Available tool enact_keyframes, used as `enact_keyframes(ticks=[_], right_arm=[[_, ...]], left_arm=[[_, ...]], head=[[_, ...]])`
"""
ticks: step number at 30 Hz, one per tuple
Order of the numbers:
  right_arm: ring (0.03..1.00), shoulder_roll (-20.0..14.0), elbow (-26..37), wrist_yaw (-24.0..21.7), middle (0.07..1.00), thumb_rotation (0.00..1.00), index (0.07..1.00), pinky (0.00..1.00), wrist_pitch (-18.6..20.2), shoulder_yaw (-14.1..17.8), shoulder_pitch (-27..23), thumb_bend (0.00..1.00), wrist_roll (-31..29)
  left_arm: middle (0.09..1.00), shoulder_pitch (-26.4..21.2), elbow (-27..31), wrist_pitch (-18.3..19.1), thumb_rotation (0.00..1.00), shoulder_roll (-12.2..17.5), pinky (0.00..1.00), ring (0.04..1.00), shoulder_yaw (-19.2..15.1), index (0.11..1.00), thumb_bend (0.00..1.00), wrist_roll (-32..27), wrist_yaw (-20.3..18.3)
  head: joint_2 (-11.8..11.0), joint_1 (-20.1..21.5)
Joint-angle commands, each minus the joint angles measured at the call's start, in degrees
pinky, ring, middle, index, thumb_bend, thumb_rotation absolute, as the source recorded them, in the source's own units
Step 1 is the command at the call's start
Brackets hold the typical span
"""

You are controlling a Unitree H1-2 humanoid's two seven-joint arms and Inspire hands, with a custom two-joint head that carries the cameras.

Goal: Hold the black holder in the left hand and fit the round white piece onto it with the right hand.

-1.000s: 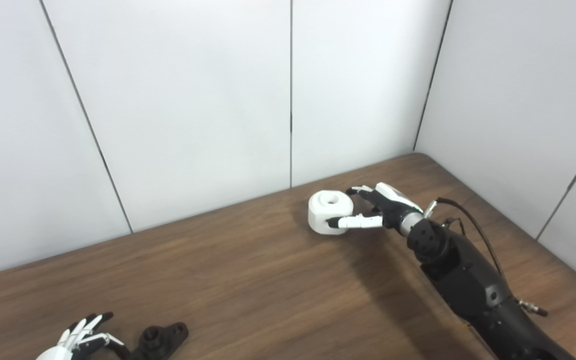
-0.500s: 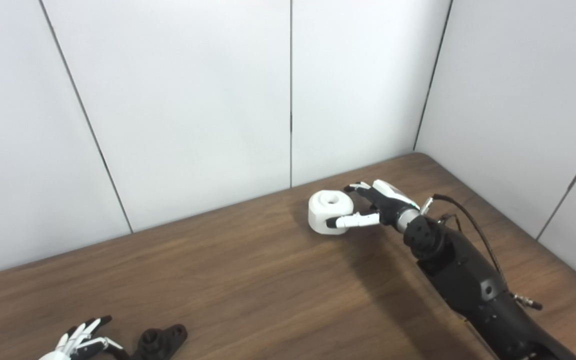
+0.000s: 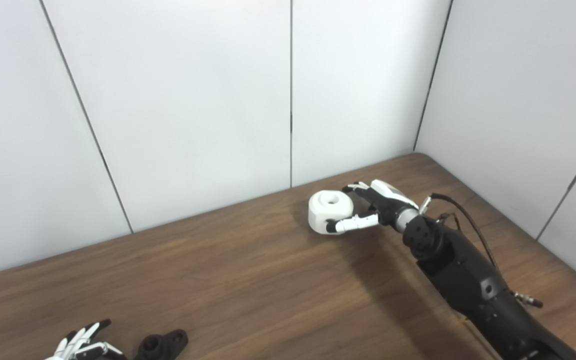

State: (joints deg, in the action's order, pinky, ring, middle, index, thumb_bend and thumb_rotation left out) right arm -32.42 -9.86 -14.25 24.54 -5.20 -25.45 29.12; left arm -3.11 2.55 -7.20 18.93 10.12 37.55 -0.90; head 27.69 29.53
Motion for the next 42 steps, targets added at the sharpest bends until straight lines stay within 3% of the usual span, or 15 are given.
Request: enact_keyframes(ticks=[1, 3, 4, 6, 8, 10, 17, 31, 38, 42], right_arm=[[1.0, -1.09, 0.91, 2.15, 0.999, 0.64, 0.917, 0.81, -2.23, 0.53, -2.93, 1.0, 0.17], [1.0, -0.19, 0.6, 4.9, 0.989, 0.6, 0.904, 0.81, -3.74, 1.09, -2.53, 1.0, 0.36], [0.969, 0.57, 0.25, 7.39, 0.942, 0.49, 0.801, 0.75, -4.78, 1.56, -2.23, 0.91, 0.69], [0.942, 2.11, -0.84, 12.71, 0.903, 0.4, 0.709, 0.72, -6.97, 2.3, -1.74, 0.83, 1.35], [0.918, 3.55, -2.06, 17.59, 0.851, 0.2, 0.529, 0.72, -9.09, 2.74, -1.39, 0.58, 2.24], [0.916, 4.35, -2.55, 20.25, 0.84, 0.16, 0.494, 0.73, -9.82, 2.51, -1.16, 0.53, 3.29], [0.938, 5.03, -1.8, 21.19, 0.848, 0.14, 0.481, 0.8, -9.49, 2.65, -0.33, 0.51, 3.44], [0.934, 4.03, -1.49, 20.7, 0.854, 0.15, 0.481, 0.8, -10.9, 3.32, -0.2, 0.51, 2.29], [0.948, 5.21, 3.4, 19.23, 0.867, 0.14, 0.481, 0.83, -8.81, 2.79, -0.01, 0.51, 3.06], [0.957, 5.83, 8.05, 18.83, 0.873, 0.14, 0.481, 0.84, -10.69, 3.04, 1.48, 0.51, 2.27]], left_arm=[[0.914, -0.29, 0.82, -0.59, 0.04, 0.87, 1.0, 0.948, -0.31, 0.48, 0.51, -0.3, 0.17], [0.911, -0.27, 0.77, -0.57, 0.04, 0.86, 1.0, 0.945, -0.33, 0.48, 0.51, -0.4, 0.16], [0.914, -0.26, 0.8, -0.44, 0.05, 0.82, 1.0, 0.947, -0.35, 0.48, 0.51, -0.52, 0.06], [0.915, -0.18, 0.95, -0.09, 0.05, 0.79, 1.0, 0.948, -0.37, 0.48, 0.51, -0.59, -0.15], [0.915, -0.06, 1.09, 0.03, 0.05, 0.82, 1.0, 0.948, -0.4, 0.48, 0.51, -0.59, -0.14], [0.917, 0.07, 1.26, 0.49, 0.05, 0.81, 1.0, 0.95, -0.49, 0.48, 0.51, -0.71, -0.3], [0.919, 0.09, 1.14, 0.63, 0.05, 1.06, 1.0, 0.953, -0.57, 0.48, 0.51, -0.78, -0.33], [0.924, -0.1, 0.84, 0.62, 0.05, 1.03, 1.0, 0.957, -0.56, 0.48, 0.51, -1.05, -0.4], [0.926, -1.2, -0.15, 0.59, 0.04, 1.26, 1.0, 0.96, -0.39, 0.48, 0.51, -0.76, -0.5], [0.922, -1.89, -1.19, -0.04, 0.04, 0.87, 1.0, 0.964, 0.18, 0.48, 0.51, -0.27, 0.12]], head=[[-0.02, 0.04], [-0.02, -0.06], [-0.02, -0.22], [-0.09, -0.28], [-0.17, -0.36], [-0.17, -0.36], [-0.18, -0.54], [-0.67, -0.58], [-1.16, 0.14], [-1.7, -1.74]])
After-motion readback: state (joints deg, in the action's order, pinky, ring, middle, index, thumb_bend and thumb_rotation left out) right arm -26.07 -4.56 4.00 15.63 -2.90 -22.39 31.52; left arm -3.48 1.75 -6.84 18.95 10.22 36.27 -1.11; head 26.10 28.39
